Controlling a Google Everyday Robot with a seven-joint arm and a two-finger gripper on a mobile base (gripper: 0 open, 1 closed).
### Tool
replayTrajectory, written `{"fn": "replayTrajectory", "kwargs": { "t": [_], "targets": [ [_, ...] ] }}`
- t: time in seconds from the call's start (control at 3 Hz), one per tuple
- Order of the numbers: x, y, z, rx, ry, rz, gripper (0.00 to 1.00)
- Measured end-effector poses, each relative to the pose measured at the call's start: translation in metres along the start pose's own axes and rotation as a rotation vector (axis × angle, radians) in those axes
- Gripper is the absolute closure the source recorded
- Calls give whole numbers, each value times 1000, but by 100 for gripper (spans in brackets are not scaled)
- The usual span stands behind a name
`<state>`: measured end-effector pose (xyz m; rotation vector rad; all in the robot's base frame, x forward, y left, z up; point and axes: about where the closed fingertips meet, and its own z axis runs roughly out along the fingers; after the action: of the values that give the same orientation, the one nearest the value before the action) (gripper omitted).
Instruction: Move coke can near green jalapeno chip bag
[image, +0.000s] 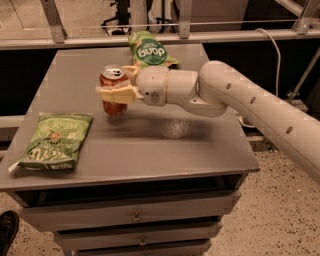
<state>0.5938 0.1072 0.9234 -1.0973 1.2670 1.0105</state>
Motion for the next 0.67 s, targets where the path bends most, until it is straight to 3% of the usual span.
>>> {"fn": "replayTrajectory", "kwargs": {
  "t": [0.33, 0.67],
  "targets": [
    [5, 18, 13, -39, 10, 22, 100],
    [14, 35, 23, -77, 30, 64, 76]
  ]
}}
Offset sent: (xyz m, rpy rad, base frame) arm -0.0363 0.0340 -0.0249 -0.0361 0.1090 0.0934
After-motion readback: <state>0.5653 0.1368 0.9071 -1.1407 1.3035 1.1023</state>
